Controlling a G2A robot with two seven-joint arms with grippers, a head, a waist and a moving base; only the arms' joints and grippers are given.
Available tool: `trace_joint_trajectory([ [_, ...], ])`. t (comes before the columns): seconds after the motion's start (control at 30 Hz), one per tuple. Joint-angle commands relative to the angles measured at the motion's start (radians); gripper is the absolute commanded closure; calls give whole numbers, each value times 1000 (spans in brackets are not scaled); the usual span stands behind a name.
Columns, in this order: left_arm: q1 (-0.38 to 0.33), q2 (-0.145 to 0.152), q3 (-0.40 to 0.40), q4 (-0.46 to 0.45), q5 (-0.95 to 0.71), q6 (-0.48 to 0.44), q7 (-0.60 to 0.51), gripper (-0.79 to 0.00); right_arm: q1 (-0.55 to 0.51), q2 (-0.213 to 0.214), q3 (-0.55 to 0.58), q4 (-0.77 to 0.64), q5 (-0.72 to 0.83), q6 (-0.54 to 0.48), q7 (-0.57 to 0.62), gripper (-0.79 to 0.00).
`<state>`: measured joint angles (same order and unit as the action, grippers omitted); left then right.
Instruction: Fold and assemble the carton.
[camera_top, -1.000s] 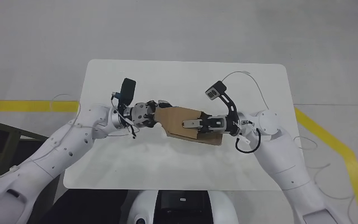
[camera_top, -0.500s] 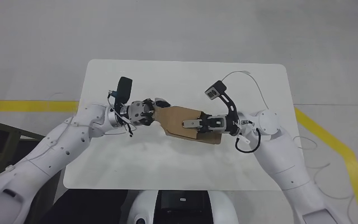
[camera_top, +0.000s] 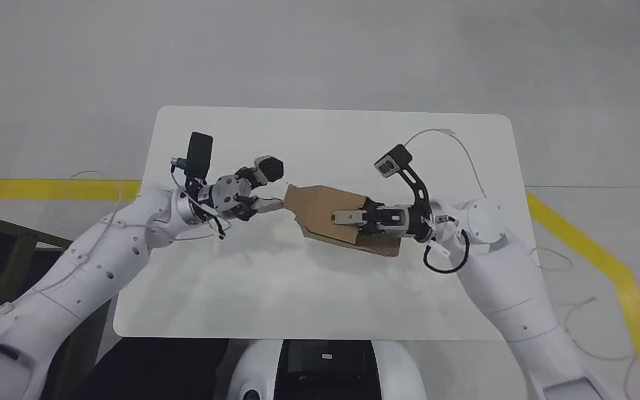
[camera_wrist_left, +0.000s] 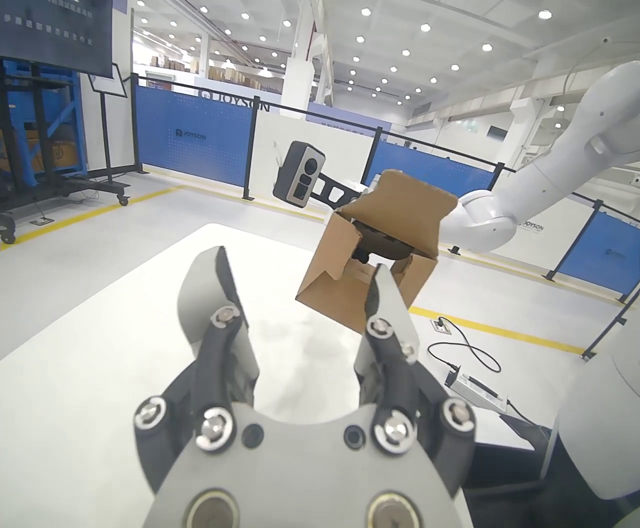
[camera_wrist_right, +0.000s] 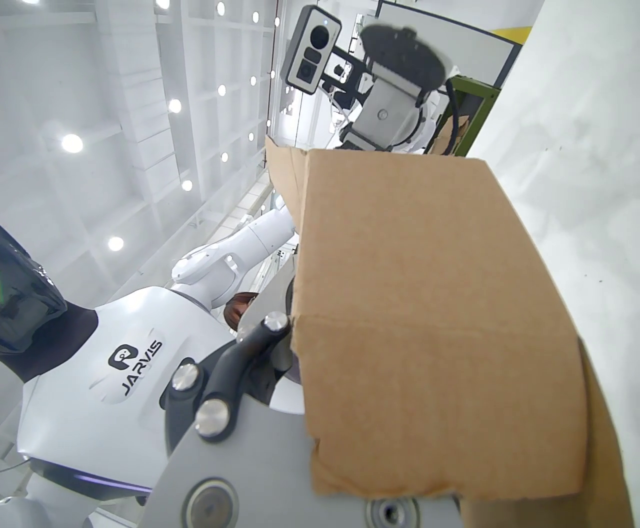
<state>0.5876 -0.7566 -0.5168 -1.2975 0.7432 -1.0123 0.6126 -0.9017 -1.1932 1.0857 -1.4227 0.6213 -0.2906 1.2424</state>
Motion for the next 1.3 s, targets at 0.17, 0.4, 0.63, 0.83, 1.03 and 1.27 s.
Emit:
trace_joint_trajectory([
  [0.17, 0, -15, -22, 16, -43, 0, -51, -785, 4, -3, -22, -9, 6, 5, 31, 0],
  [0.4, 1, -41, -36, 18, -66, 0, -106, -785, 11, -9, -46, -8, 13, 7, 42, 0],
  [0.63, 9, -60, -53, 19, -74, 0, -141, -785, 19, -12, -56, -7, 14, 3, 47, 0],
  [0.83, 23, -62, -62, -14, -63, 0, -158, -785, 20, -13, -55, -4, 16, 1, 44, 0],
  [1.03, 30, -62, -62, -42, -43, 0, -171, -785, 22, -15, -61, -10, 20, 3, 51, 0],
  [1.27, 29, -68, -67, -44, -35, 0, -185, -785, 21, -17, -66, -23, 34, 2, 65, 0],
])
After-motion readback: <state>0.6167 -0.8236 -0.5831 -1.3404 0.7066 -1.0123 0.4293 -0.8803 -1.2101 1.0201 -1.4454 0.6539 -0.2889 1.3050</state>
